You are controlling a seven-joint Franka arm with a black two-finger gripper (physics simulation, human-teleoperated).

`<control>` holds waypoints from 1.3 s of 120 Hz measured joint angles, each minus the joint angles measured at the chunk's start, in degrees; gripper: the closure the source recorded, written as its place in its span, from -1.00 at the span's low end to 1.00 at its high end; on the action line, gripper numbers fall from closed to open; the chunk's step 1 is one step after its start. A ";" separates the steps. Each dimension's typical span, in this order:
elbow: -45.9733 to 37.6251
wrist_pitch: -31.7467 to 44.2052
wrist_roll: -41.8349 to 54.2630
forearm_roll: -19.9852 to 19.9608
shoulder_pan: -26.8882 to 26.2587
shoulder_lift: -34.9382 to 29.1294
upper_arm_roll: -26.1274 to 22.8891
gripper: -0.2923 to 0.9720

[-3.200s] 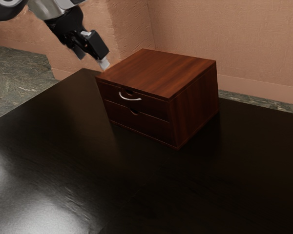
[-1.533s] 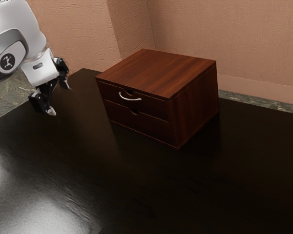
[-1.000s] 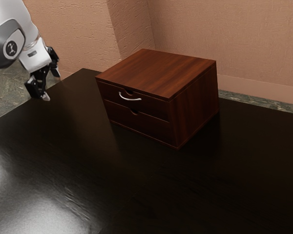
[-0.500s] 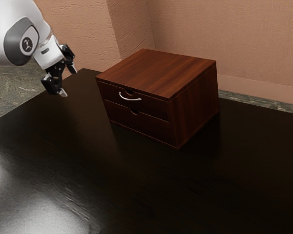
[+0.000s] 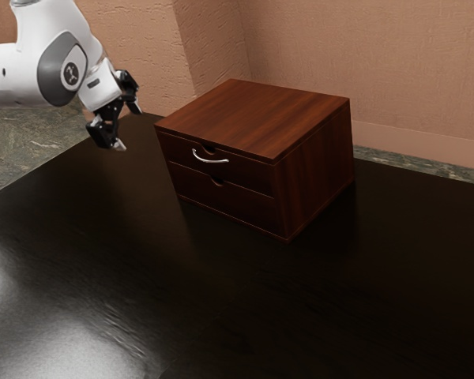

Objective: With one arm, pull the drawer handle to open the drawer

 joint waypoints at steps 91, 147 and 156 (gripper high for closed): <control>-2.07 4.95 6.10 -0.21 0.11 0.61 -2.50 0.08; -1.82 6.96 8.06 -0.63 -1.04 2.87 -4.29 0.01; -2.03 7.04 8.24 -0.61 -1.42 2.86 -4.44 0.01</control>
